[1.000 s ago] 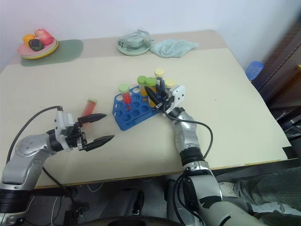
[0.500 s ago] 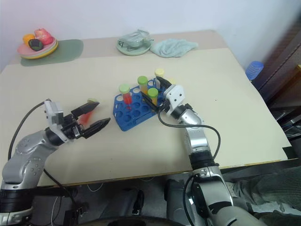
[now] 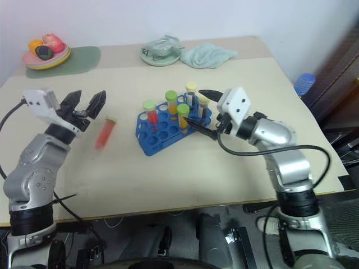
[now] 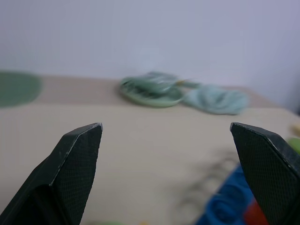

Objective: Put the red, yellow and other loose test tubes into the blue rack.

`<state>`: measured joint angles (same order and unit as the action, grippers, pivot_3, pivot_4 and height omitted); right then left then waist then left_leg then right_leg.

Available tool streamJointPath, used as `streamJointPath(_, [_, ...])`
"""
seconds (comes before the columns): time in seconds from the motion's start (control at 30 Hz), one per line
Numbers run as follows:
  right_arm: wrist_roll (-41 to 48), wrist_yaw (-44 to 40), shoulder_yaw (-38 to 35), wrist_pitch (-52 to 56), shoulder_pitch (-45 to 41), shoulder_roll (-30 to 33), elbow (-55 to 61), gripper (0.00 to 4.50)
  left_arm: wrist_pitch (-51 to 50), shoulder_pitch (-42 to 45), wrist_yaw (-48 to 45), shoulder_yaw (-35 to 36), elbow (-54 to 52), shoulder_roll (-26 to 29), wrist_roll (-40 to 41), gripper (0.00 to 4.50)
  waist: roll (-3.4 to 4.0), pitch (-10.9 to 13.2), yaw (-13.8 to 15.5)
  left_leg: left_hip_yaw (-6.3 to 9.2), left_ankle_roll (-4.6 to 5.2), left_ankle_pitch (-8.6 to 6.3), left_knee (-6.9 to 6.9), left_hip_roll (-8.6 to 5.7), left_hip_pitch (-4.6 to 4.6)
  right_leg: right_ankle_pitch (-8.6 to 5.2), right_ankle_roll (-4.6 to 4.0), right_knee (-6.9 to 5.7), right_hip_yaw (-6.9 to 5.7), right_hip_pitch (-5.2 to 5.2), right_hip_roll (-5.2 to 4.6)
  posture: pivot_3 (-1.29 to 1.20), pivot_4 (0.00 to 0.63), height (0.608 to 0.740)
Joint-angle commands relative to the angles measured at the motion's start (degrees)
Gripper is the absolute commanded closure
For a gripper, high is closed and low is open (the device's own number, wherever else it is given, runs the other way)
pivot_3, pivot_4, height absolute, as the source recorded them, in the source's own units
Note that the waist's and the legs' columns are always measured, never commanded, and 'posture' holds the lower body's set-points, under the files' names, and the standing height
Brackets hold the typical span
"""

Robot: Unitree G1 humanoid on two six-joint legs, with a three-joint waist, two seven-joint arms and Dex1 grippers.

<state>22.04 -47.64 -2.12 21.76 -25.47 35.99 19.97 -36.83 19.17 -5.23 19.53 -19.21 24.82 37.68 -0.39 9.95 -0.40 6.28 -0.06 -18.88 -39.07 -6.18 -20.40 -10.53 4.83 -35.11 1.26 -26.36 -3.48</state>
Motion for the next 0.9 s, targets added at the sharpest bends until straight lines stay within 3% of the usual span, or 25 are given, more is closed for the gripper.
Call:
streamJointPath(0.03, [5.4,-2.1,-2.9,5.2,-3.9,3.6,3.9,0.35,-24.1,8.3,11.7,1.9,0.8,4.2,1.6,0.00,-0.09,0.1,-0.1,0.00,0.00,0.00,-0.02,0.00,0.00,0.00,0.00,-0.02,0.00,-0.01,0.00,0.00,0.150,0.740])
streamJointPath(0.33, [10.0,-6.4,-1.4,6.1,-8.2,3.3,1.8,0.35,-54.9,25.6,10.0,1.4,14.8,10.5,0.1,0.00,-0.15,0.1,-0.3,0.00,-0.02,0.01,0.02,-0.02,-0.03,0.00,0.02,-0.05,-0.06,-0.09,0.01,0.00,0.150,0.740])
streamJointPath(0.5, [8.5,-6.5,0.3,4.3,-7.7,2.2,1.1,0.35,-55.7,28.5,9.3,-3.0,22.7,9.8,-3.9,0.00,-0.16,0.1,-0.2,0.01,-0.05,0.03,0.02,-0.04,-0.04,0.00,0.02,-0.06,-0.06,-0.11,-0.02,0.00,0.150,0.740])
streamJointPath(0.9, [7.4,-5.1,0.3,2.4,-6.4,2.0,2.0,0.35,-52.1,39.2,8.1,-5.3,44.1,3.1,-15.6,0.00,-0.18,0.1,-0.2,0.05,-0.10,0.05,0.01,-0.07,-0.09,0.00,0.02,-0.06,-0.07,-0.14,-0.06,0.00,0.150,0.740])
